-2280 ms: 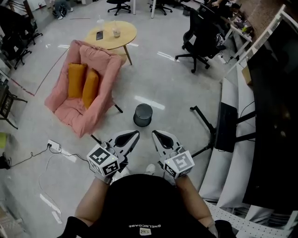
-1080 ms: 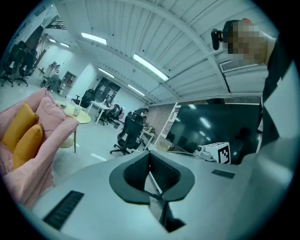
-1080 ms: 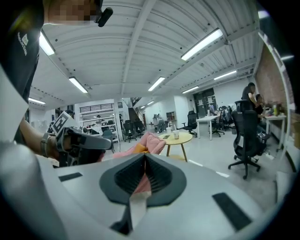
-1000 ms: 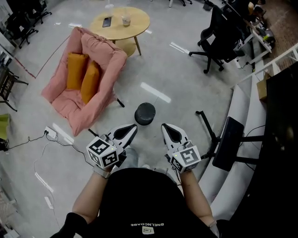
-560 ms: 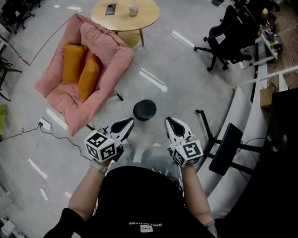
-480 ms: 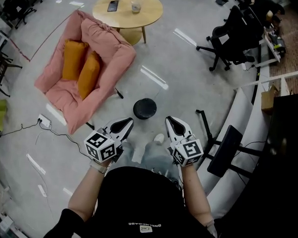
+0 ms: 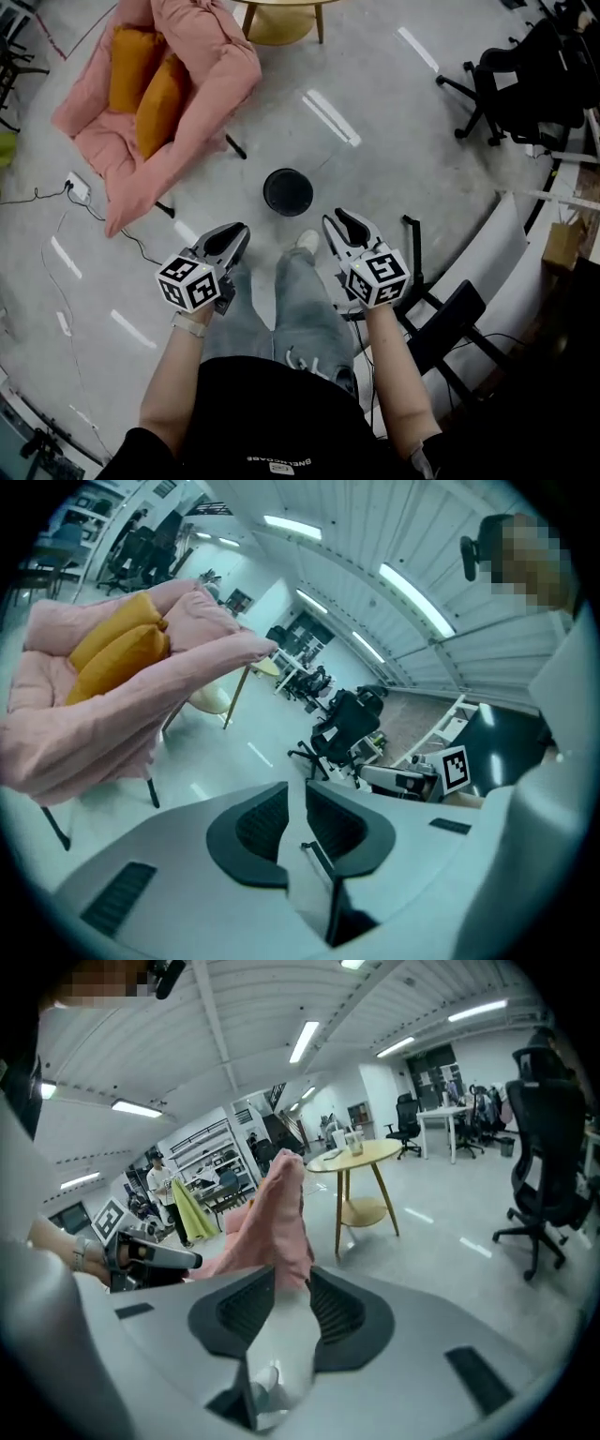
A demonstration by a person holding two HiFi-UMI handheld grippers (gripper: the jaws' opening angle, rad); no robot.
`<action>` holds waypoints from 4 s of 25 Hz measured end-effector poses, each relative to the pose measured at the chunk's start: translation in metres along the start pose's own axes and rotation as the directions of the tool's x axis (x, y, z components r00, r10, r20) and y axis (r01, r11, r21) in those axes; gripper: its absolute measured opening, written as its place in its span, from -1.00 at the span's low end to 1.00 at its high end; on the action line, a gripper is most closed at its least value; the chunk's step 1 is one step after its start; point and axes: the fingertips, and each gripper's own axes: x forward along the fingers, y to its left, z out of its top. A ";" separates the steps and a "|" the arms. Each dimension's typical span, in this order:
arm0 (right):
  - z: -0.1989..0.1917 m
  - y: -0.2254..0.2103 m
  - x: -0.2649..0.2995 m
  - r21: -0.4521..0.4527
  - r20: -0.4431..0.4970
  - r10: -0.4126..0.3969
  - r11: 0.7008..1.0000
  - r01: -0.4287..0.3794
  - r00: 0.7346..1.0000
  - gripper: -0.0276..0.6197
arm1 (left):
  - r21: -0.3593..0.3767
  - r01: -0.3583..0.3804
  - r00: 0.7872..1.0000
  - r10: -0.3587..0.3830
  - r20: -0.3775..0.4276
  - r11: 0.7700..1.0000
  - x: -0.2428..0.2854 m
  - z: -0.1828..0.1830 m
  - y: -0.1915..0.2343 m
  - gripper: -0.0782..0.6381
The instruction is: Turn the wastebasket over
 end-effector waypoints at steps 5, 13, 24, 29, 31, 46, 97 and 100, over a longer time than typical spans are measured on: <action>-0.066 -0.062 0.062 0.032 -0.144 0.078 0.997 -0.074 0.986 -0.46 | -0.085 -0.102 0.993 0.096 -0.074 0.991 0.059 -0.048 0.055 -0.31; -0.193 -0.154 0.172 0.117 -0.284 0.154 0.985 -0.125 0.946 -0.32 | -0.201 -0.149 0.978 0.114 -0.176 0.968 0.177 -0.159 0.145 -0.10; -0.328 -0.214 0.288 0.168 -0.410 0.222 0.972 -0.166 0.884 -0.18 | -0.234 -0.246 0.944 0.177 -0.278 0.941 0.274 -0.263 0.281 -0.04; -0.361 -0.217 0.315 0.210 -0.436 0.275 0.957 -0.200 0.857 -0.18 | -0.254 -0.206 0.953 0.135 -0.272 0.945 0.295 -0.283 0.309 -0.04; -0.370 -0.216 0.322 0.194 -0.448 0.274 0.959 -0.206 0.851 -0.18 | -0.239 -0.181 0.956 0.114 -0.269 0.954 0.302 -0.286 0.316 -0.04; -0.318 -0.230 0.307 0.194 -0.212 0.149 0.975 -0.107 0.966 -0.30 | -0.159 -0.047 0.992 0.028 -0.121 0.986 0.321 -0.237 0.317 -0.14; -0.366 -0.127 0.334 -0.146 -0.403 0.118 0.971 -0.191 0.908 -0.08 | -0.194 -0.214 0.787 0.052 -0.615 0.957 0.145 -0.402 0.370 -0.09; -0.343 -0.153 0.361 -0.173 -0.454 0.136 0.956 -0.237 0.881 0.04 | -0.294 -0.247 0.855 0.065 -0.515 0.923 0.143 -0.392 0.342 -0.09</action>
